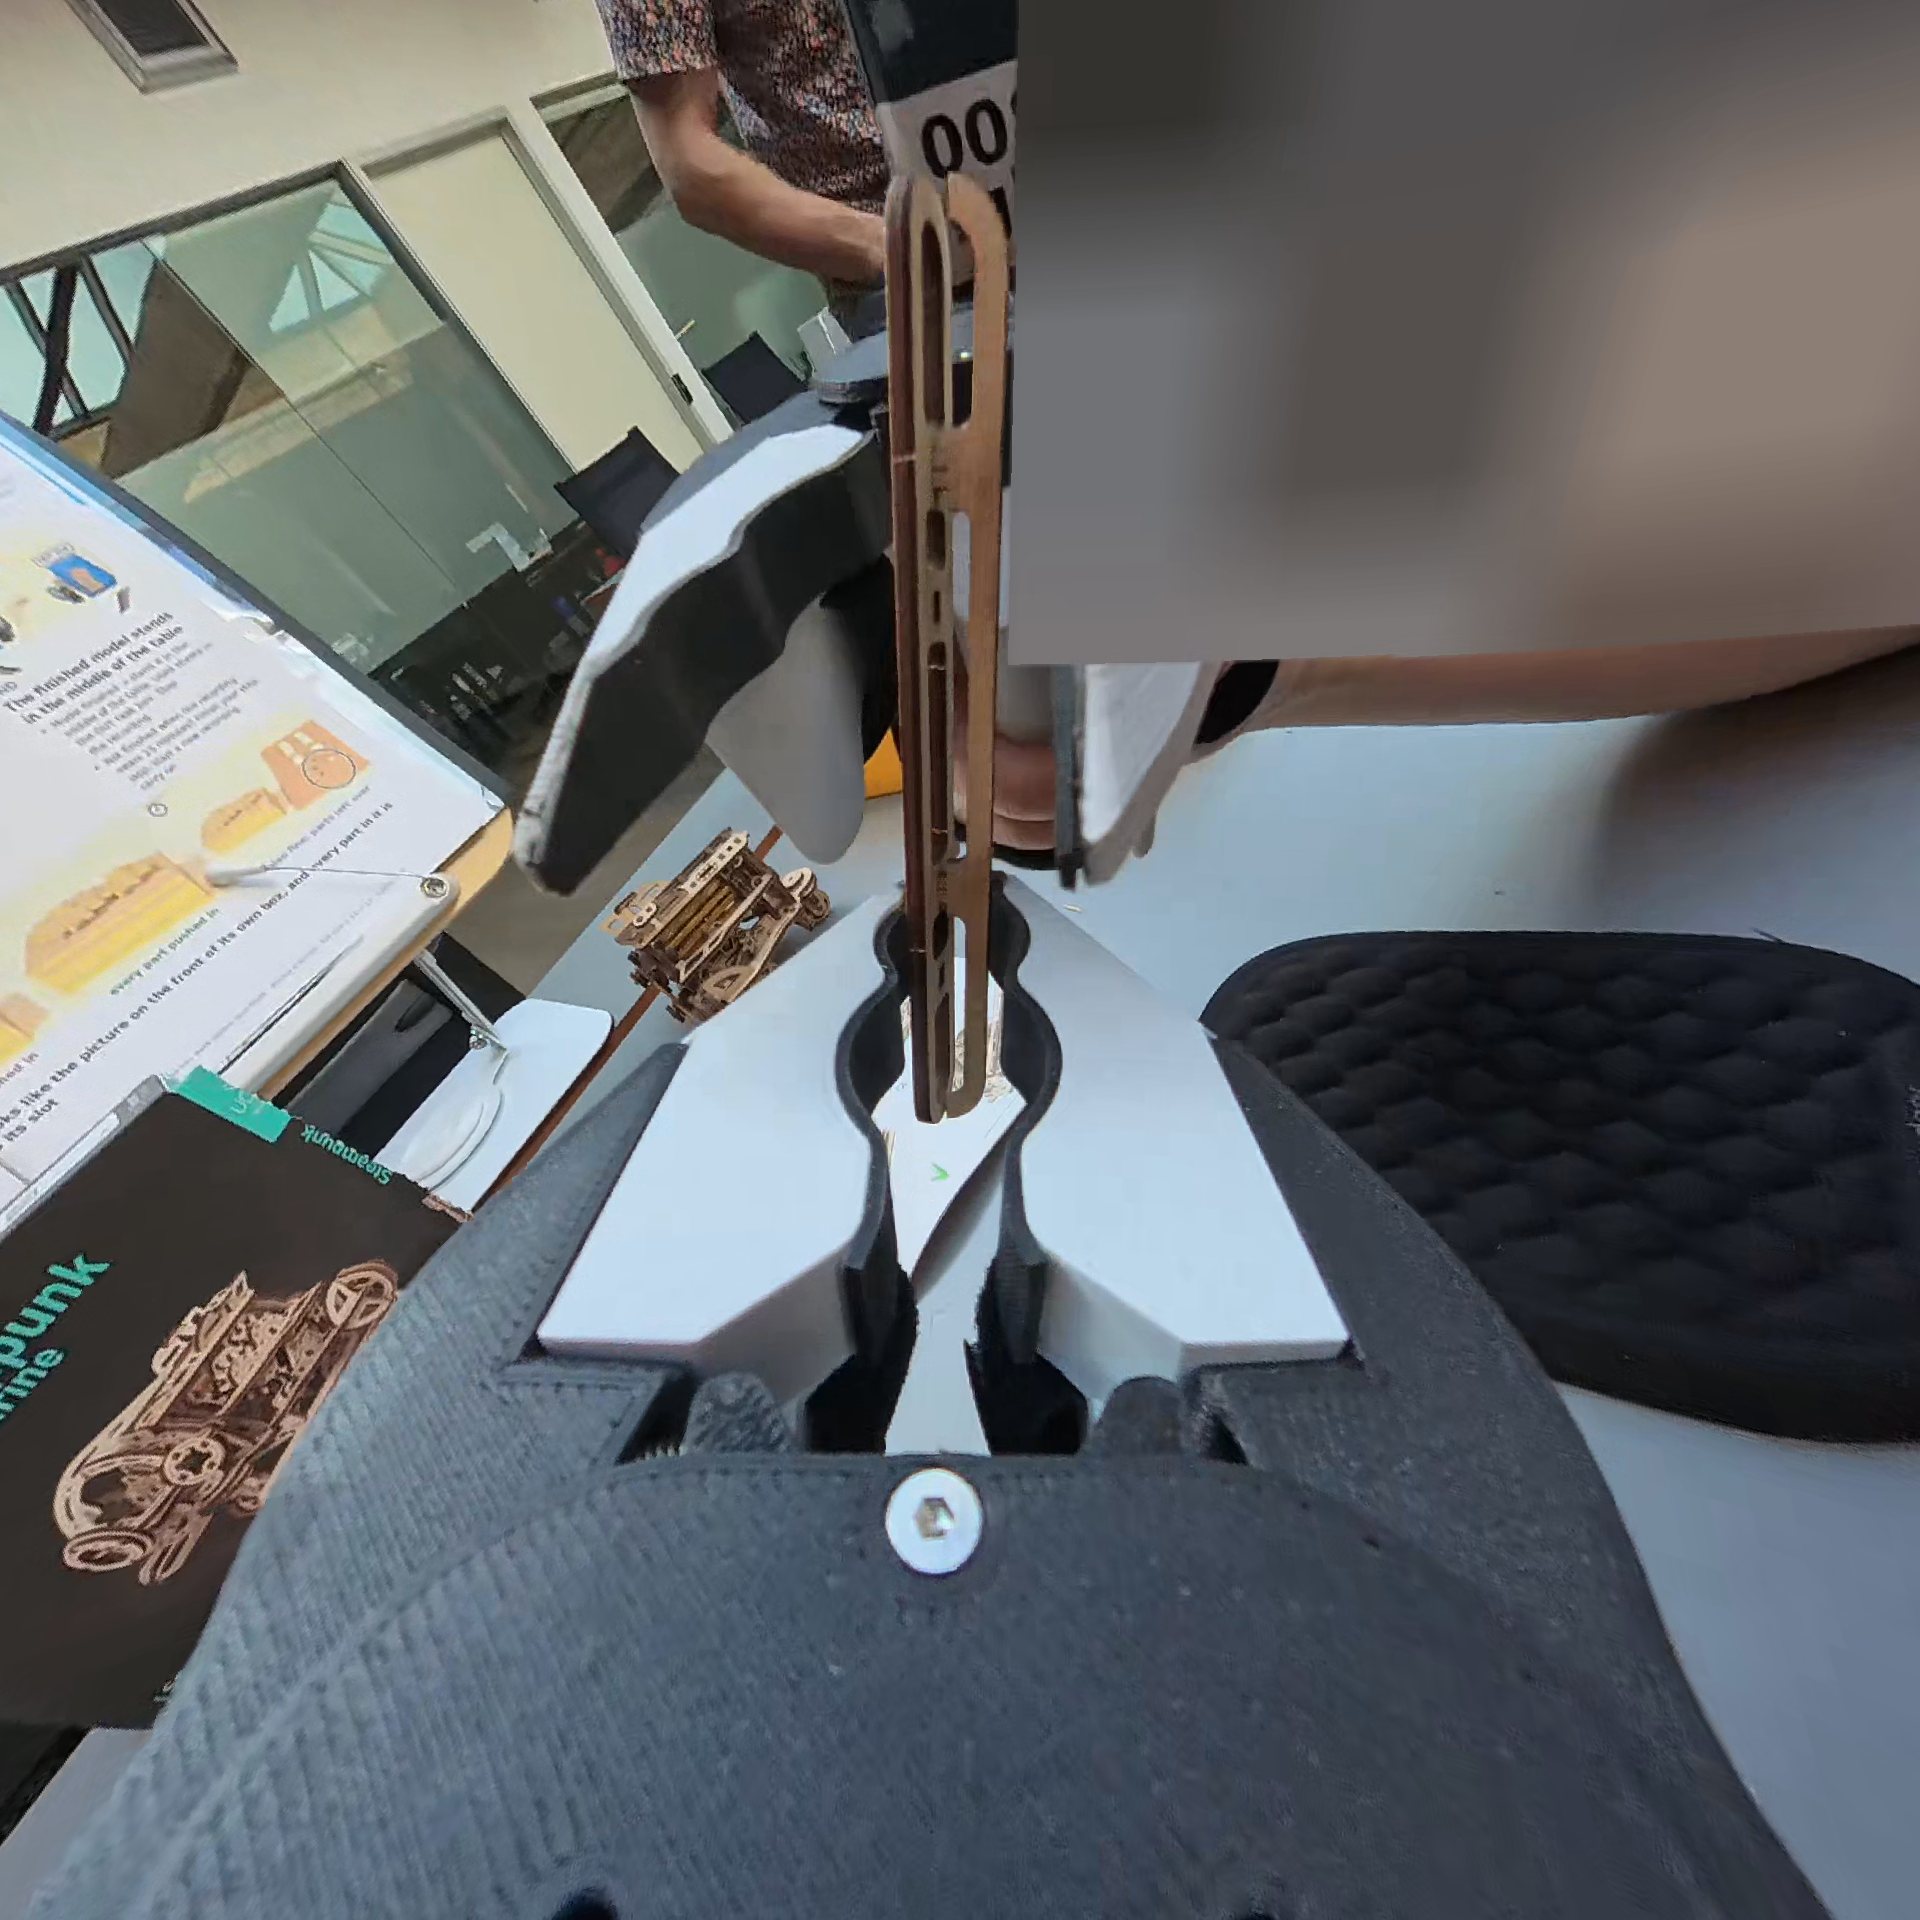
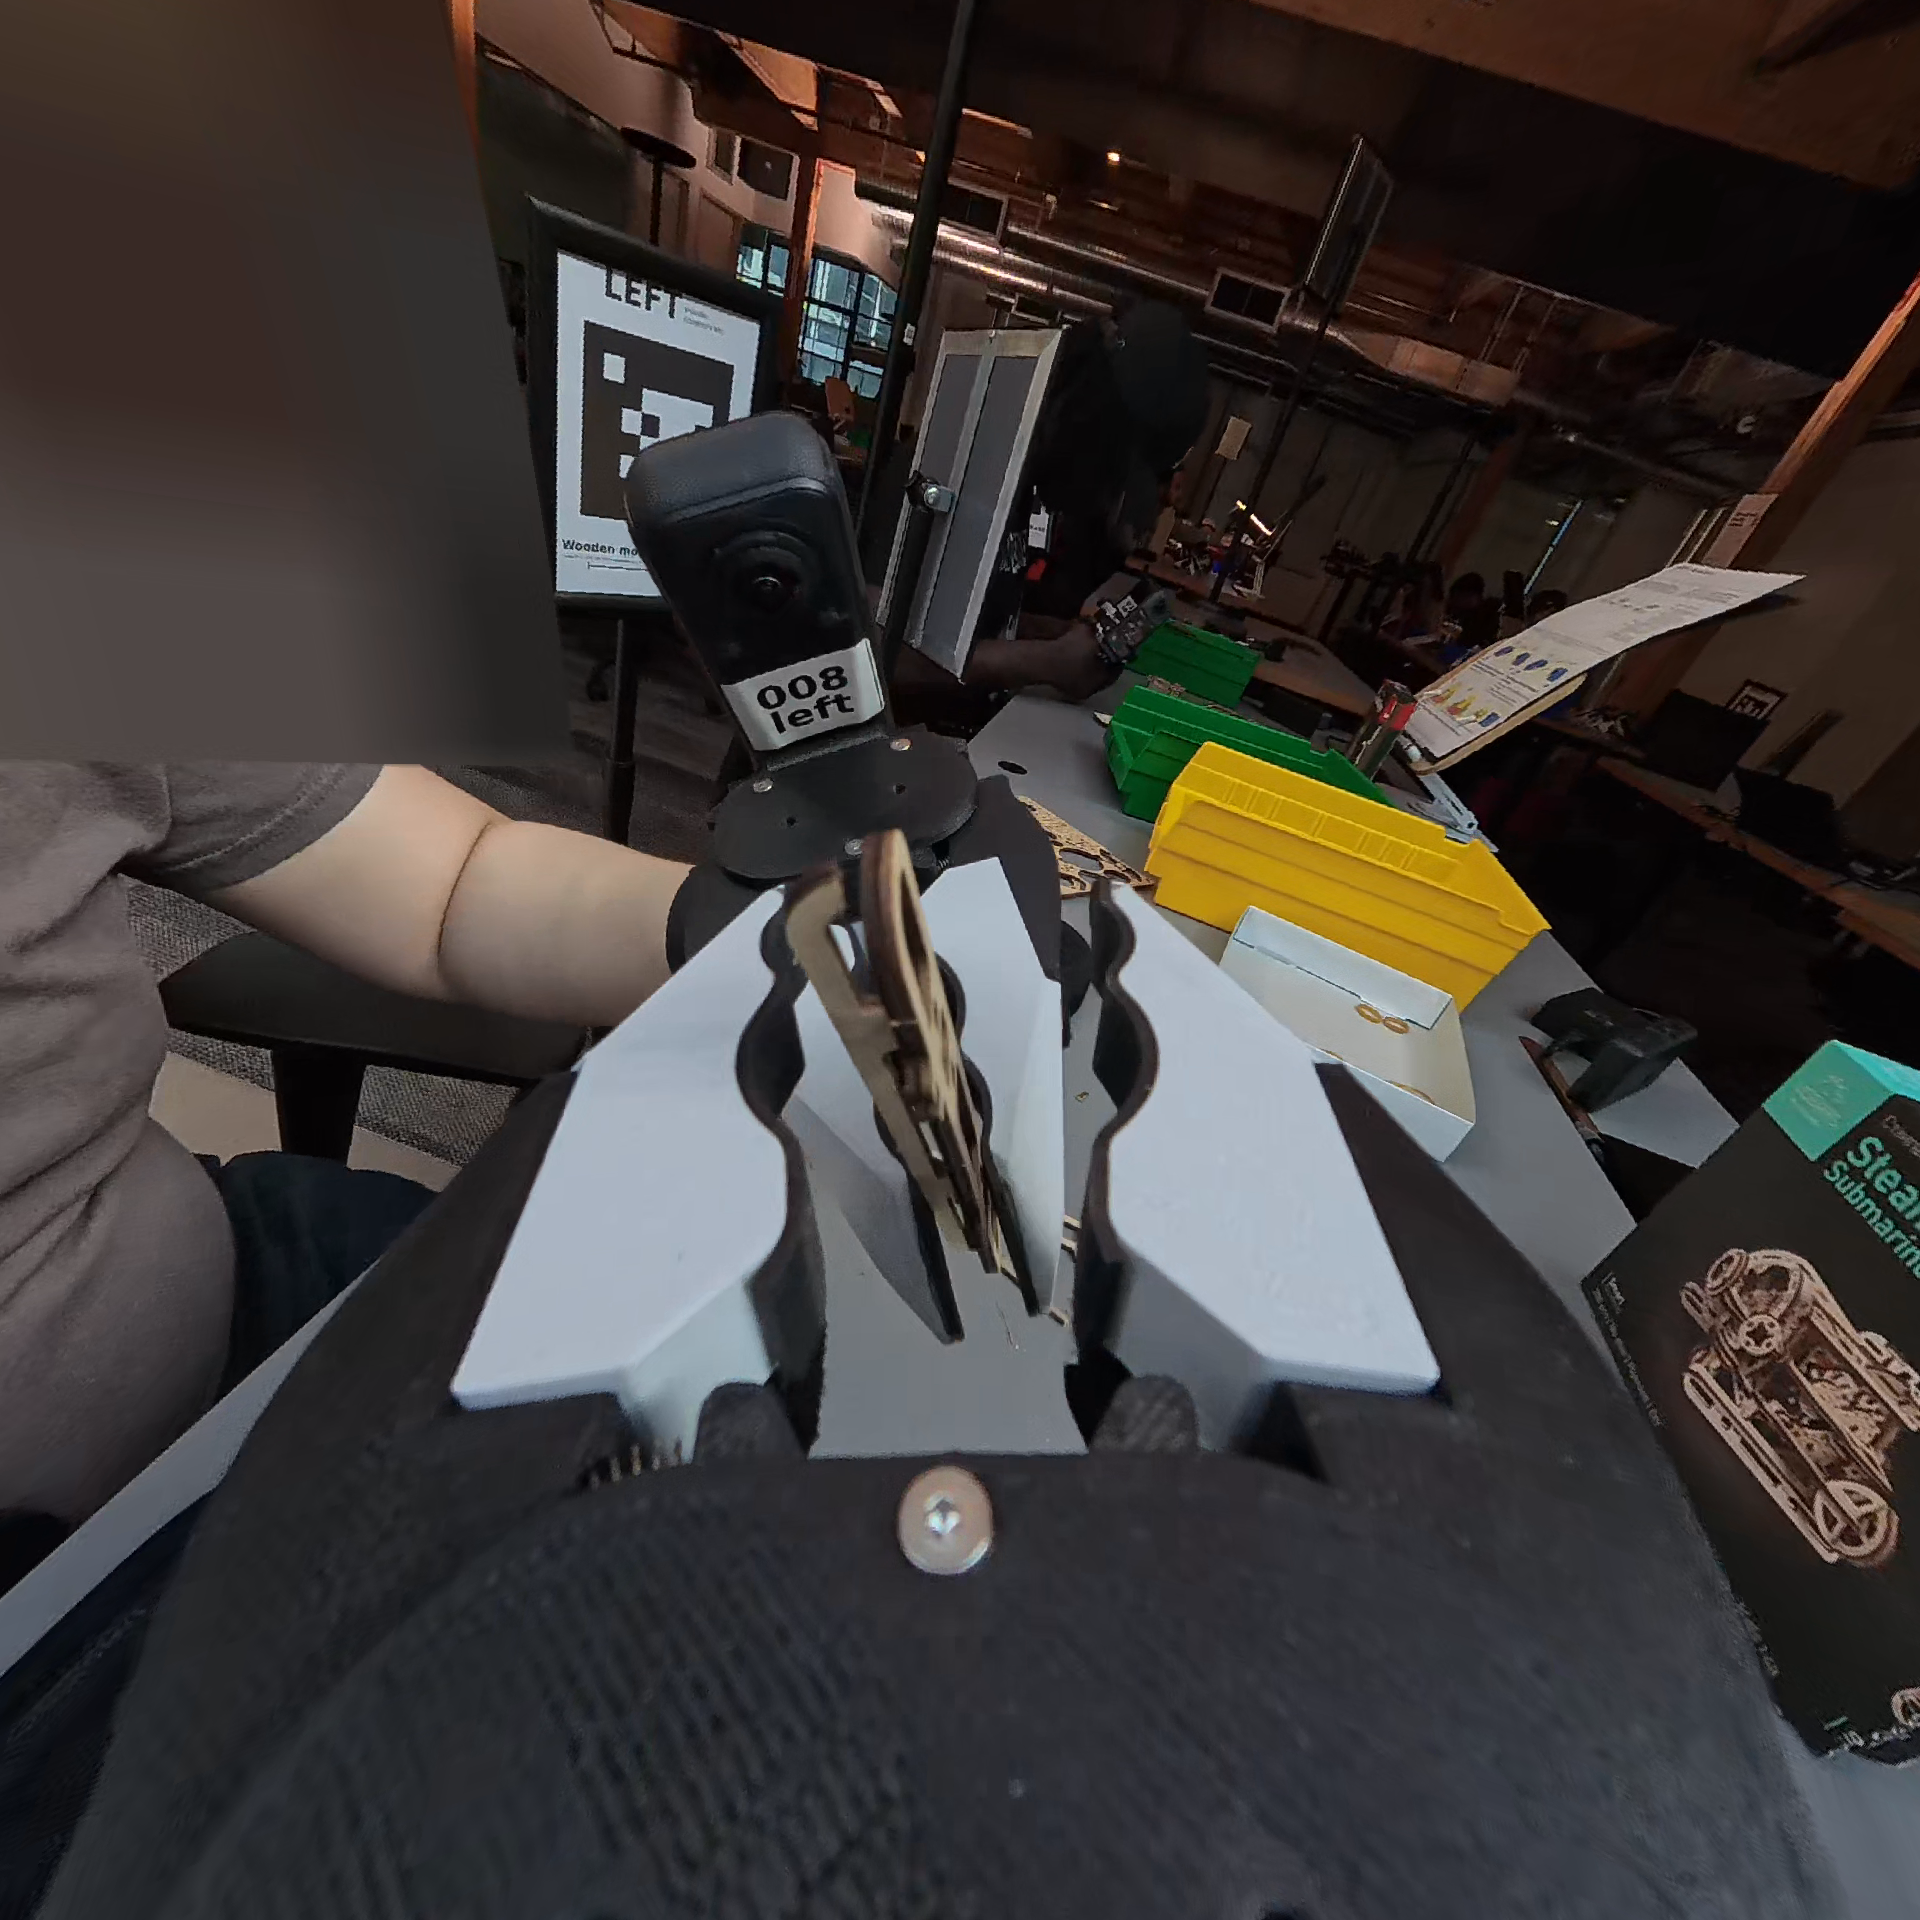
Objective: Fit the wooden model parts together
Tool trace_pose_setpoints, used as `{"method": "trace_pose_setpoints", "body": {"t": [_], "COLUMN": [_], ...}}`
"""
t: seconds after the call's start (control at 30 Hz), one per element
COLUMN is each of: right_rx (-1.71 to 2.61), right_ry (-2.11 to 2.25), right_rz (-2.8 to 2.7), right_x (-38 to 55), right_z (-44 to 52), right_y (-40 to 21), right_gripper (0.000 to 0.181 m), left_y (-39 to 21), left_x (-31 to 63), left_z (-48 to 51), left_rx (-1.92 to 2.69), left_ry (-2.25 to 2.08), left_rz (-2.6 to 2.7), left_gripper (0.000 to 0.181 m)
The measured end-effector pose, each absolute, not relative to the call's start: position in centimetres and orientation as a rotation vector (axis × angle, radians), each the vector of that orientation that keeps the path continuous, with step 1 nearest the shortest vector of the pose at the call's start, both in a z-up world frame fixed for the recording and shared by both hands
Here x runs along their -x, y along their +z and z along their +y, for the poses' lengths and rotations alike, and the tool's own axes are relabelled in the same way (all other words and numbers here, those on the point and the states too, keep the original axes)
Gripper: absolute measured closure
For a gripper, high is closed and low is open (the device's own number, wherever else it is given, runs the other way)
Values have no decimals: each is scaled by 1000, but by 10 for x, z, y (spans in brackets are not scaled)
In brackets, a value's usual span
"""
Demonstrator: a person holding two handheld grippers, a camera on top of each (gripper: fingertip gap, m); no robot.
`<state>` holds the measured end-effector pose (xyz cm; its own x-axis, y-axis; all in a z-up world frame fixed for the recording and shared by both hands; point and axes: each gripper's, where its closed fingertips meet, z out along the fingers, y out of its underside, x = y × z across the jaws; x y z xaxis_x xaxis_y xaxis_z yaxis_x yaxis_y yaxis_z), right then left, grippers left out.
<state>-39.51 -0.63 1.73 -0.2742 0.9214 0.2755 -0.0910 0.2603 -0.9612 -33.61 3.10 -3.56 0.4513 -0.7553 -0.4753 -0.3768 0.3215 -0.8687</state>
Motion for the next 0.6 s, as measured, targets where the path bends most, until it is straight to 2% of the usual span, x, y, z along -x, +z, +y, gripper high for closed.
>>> {"method": "trace_pose_setpoints", "body": {"t": [0.1,0.27,0.6], "right_rx": [790,758,739], "right_ry": [1184,1134,1123], "right_rz": [-1488,-1486,-1486], "right_x": [398,398,400], "right_z": [-13,-24,-36], "right_y": [24,30,36], "right_gripper": [132,147,157], "left_y": [-30,-27,-21], "left_x": [327,317,313], "left_z": [28,23,17], "left_rx": [1246,1191,1110], "left_ry": [-356,-394,-430], "left_rz": [1147,1157,1155], "left_gripper": [172,171,172]}}
